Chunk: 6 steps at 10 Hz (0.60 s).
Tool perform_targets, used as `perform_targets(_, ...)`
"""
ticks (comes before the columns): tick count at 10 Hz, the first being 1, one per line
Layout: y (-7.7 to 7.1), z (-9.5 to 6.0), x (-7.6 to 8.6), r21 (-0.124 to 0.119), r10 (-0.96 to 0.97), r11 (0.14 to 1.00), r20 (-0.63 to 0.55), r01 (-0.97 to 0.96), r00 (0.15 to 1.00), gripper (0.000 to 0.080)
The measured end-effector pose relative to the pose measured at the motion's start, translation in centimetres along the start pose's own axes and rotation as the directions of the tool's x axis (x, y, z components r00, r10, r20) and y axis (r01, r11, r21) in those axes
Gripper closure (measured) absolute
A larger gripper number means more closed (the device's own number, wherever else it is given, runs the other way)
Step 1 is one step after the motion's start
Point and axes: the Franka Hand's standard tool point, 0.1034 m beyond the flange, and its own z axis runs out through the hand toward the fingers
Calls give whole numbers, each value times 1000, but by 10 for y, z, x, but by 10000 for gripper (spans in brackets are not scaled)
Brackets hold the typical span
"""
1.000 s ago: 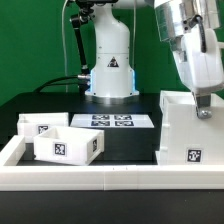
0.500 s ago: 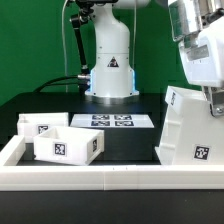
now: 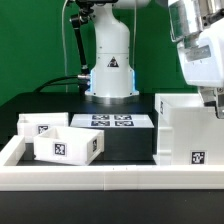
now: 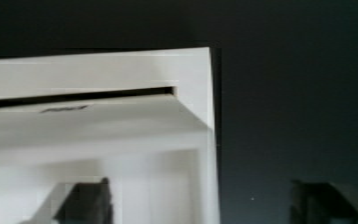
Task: Assemble drawer
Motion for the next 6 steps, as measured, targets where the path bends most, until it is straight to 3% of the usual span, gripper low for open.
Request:
perform_targets(1,3,-6,0,-2,-34,999,1,34,999,181)
perform_targets(4,8,-32,-2,-39,-215,976,25,216,976,156)
perform_targets(5,11,-35,-8,-66,-254,965,30,255,967,151)
perform_targets(6,12,-36,-17,-73,-266,961,34,267,963,150)
